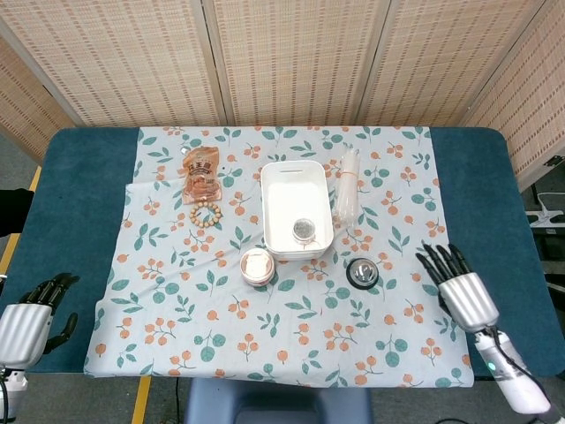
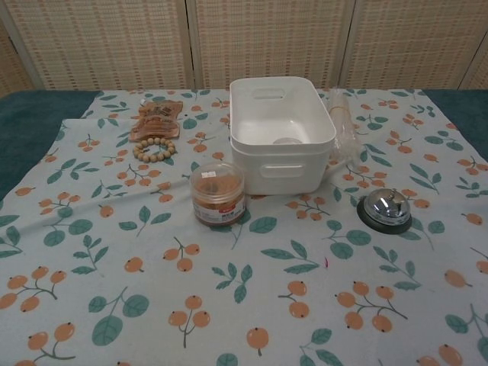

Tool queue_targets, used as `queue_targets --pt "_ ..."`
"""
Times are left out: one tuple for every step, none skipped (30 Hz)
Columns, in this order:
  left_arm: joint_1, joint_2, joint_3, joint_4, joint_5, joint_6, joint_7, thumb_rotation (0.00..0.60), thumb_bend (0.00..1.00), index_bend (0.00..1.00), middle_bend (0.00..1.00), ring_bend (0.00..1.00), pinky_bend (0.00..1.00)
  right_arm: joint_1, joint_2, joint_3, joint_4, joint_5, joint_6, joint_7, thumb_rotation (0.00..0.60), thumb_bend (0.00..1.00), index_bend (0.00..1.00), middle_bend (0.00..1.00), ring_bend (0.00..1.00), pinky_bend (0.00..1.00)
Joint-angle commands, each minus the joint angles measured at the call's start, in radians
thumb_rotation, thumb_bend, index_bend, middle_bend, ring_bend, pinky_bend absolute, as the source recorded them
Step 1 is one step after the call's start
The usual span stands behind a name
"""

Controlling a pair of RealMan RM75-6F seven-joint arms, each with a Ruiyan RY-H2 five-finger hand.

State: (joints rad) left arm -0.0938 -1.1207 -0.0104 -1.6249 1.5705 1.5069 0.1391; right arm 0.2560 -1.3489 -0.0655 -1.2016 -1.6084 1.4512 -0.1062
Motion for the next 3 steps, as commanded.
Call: queue_targets --pt "-0.002 -0.002 0.0 0.001 -0.001 -0.003 0.004 0.6 0.42 0.2 0.18 0.24 0.47 -0.041 0.064 -0.01 -0.095 0.035 0.009 -0.022 0.6 1.0 0.0 0.0 0.0 0.0" --pt "-0.002 -0.003 0.0 0.001 -0.001 -0.005 0.006 0.6 0.42 0.2 0.18 0.24 0.47 -0.042 0.081 -0.011 -0.124 0.033 0.007 -0.008 0.6 1.0 0.0 0.0 0.0 0.0" --pt "-0.003 -0.004 0.001 0.002 -0.001 -0.008 0.008 0.6 0.42 0.2 0.19 0.24 0.47 -0.046 0.096 -0.009 -0.151 0.029 0.016 0.003 0.6 1.0 0.0 0.0 0.0 0.0"
